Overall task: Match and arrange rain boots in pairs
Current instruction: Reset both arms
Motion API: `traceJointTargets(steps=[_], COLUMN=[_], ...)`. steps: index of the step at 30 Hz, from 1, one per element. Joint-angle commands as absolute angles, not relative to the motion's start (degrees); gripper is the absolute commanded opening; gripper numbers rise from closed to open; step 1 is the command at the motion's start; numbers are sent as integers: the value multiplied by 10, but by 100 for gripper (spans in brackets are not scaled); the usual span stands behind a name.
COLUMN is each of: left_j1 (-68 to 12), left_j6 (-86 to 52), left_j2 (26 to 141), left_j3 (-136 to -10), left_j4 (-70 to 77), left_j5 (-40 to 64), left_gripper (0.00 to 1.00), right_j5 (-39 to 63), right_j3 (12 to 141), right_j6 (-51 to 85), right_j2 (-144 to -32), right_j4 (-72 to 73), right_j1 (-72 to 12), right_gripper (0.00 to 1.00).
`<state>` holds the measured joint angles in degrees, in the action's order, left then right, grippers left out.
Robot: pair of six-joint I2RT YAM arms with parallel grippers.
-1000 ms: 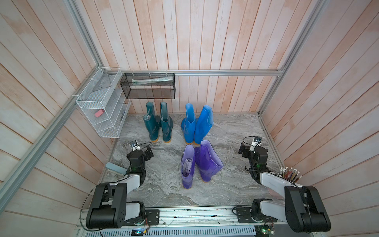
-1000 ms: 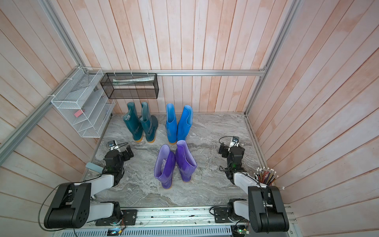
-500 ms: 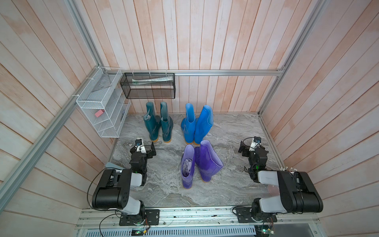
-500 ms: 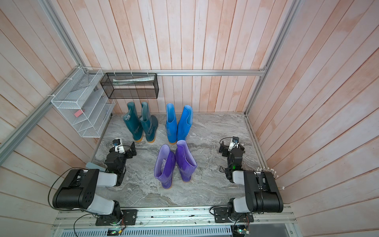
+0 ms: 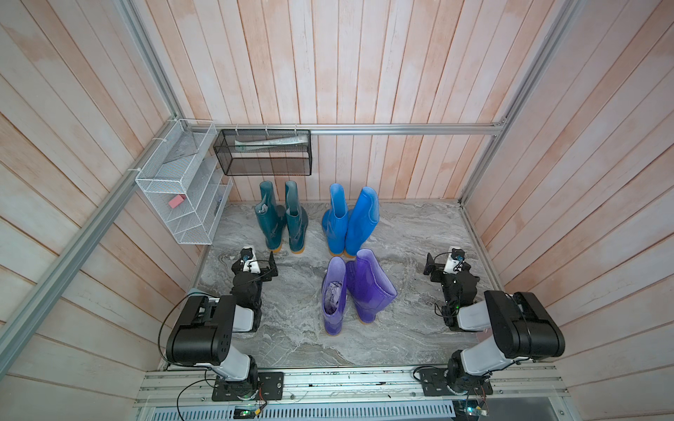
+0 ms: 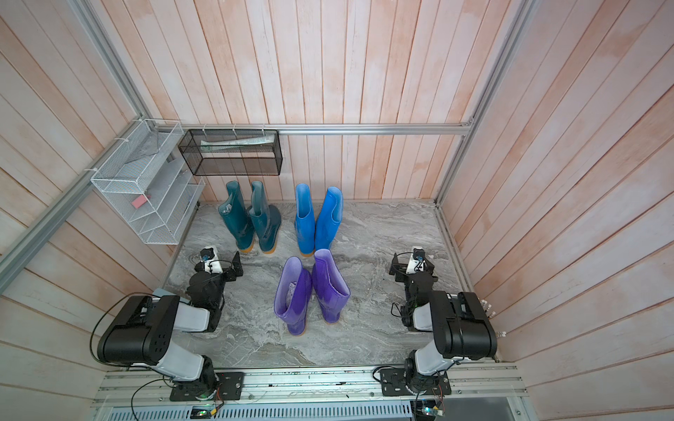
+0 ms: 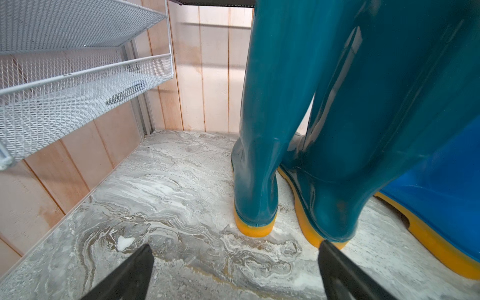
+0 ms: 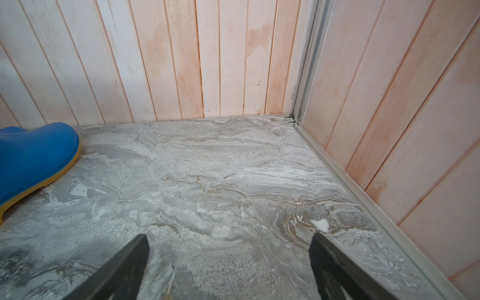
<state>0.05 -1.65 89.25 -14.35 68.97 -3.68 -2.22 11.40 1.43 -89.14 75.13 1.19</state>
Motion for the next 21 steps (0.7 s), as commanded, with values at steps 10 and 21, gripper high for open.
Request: traceJointTargets(steps=[10,21], left_j1=[3,3], left_j6=[-14,-13], left_j2=[896,897], left_j3=[-152,-152], left_j4=[685,684], left_j5=[-47,-47], left_gripper=[100,100], right_j5=[-35,-35], right_j3=[120,120], right_j6=[20,19], right_j2=[-897,-897], right_j4=[776,776], right_j1=[16,17], right_gripper=[98,98])
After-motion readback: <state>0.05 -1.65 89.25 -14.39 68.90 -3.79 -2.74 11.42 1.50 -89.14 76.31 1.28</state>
